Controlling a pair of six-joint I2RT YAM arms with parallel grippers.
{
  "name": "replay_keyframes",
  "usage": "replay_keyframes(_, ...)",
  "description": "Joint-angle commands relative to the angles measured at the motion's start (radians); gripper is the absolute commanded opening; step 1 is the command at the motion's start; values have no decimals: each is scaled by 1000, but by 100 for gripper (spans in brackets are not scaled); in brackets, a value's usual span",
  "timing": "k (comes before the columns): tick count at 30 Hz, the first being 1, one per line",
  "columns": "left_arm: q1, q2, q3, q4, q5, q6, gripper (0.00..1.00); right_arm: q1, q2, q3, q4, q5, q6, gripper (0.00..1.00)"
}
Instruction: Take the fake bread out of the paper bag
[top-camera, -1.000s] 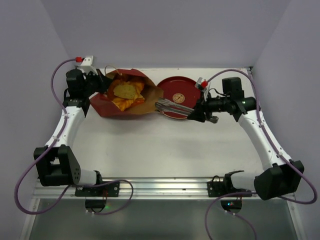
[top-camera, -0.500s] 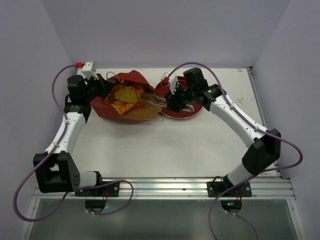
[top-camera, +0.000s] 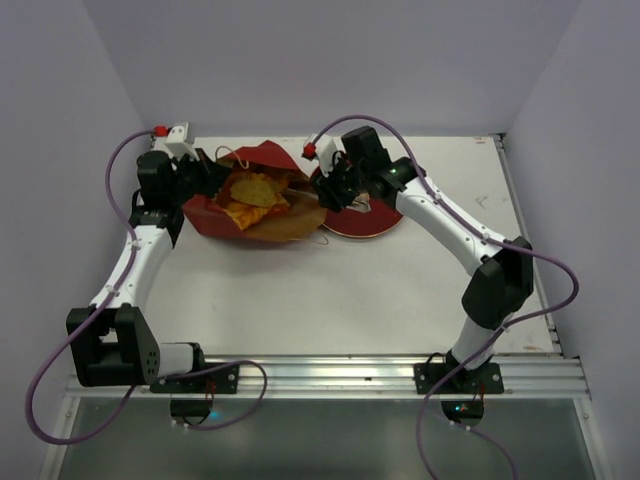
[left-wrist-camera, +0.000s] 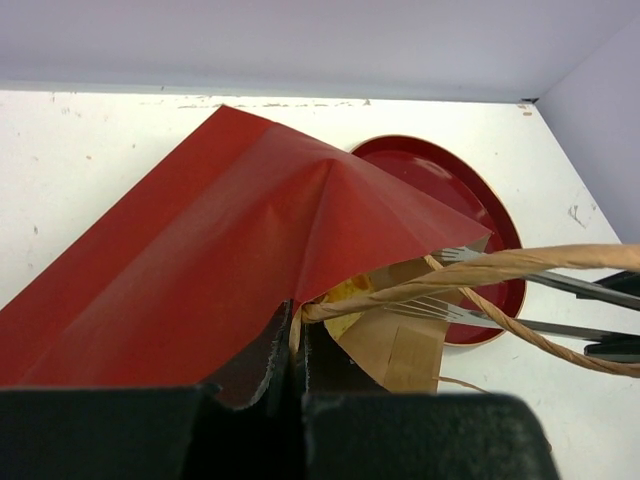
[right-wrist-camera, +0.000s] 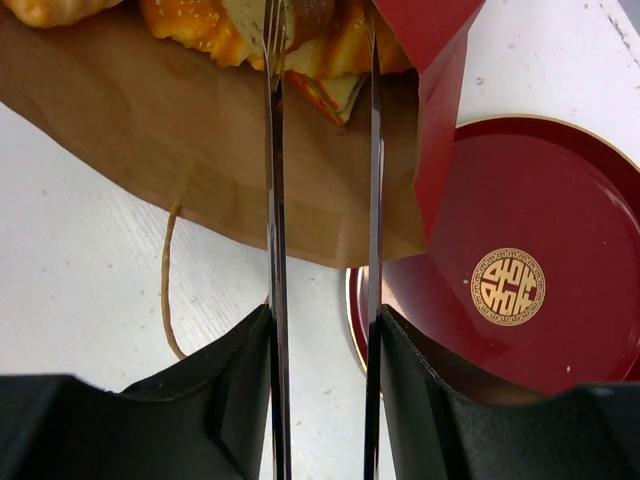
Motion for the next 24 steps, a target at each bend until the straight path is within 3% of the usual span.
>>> replay_keyframes(1,-10,-29,-9,-4,6,-23,0,8,22,61,21,7,33,47)
replay_keyframes(18,-14,-36,-13,-18,22,-20,0,9,109,123,-22,-85,73,49)
replay_keyframes(20,-14,-39,-13,-21,22,-20,0,9,114,124,-24,-102,76,45)
replay_keyframes(24,-14,-39,-13,-29,11,-16,0,8,91,103,-25,-163,73,19)
